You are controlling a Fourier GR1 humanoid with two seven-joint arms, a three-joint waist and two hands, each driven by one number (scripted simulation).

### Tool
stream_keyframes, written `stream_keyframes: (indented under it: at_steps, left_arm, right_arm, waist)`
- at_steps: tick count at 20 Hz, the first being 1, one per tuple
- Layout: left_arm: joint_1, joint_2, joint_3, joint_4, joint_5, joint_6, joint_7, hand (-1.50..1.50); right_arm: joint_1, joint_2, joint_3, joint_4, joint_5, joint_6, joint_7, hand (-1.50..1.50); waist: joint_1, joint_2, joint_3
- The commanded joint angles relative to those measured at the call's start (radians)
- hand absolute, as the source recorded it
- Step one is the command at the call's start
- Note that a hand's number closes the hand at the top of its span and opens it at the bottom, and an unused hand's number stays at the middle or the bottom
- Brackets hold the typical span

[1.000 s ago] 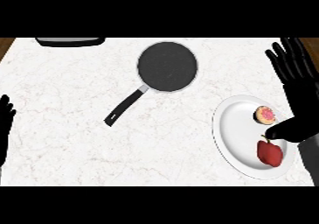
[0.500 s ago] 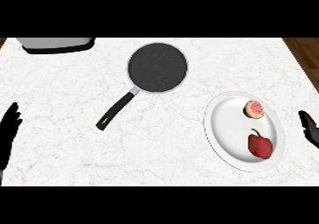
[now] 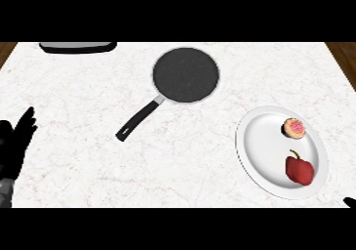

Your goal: Pick the bell pepper from the plate and place it in the pan

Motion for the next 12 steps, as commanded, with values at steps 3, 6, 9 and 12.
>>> stream_keyframes:
  at_steps: [3,6,9,12]
  left_arm:
    - [-0.041,-0.021,-0.027,-0.004,-0.019,-0.002,0.027,0.0]
    - [-0.04,-0.017,-0.015,-0.001,-0.017,-0.006,0.017,0.0]
    - [-0.055,0.005,0.0,0.028,-0.017,-0.033,0.013,0.0]
    - [-0.037,-0.01,-0.014,-0.012,-0.023,-0.029,0.023,0.0]
  right_arm:
    - [0.086,-0.23,-0.02,-0.144,0.202,0.026,0.331,-1.5]
    - [0.153,-0.305,0.005,-0.216,0.303,0.074,0.496,-1.5]
    - [0.123,-0.378,0.049,-0.296,0.363,0.138,0.694,-1.5]
    - [0.088,-0.431,0.097,-0.342,0.425,0.204,0.878,-1.5]
  waist:
    - [0.027,0.009,-0.005]
    - [0.034,0.01,-0.005]
    - [0.048,0.012,-0.005]
    - [0.059,0.008,-0.002]
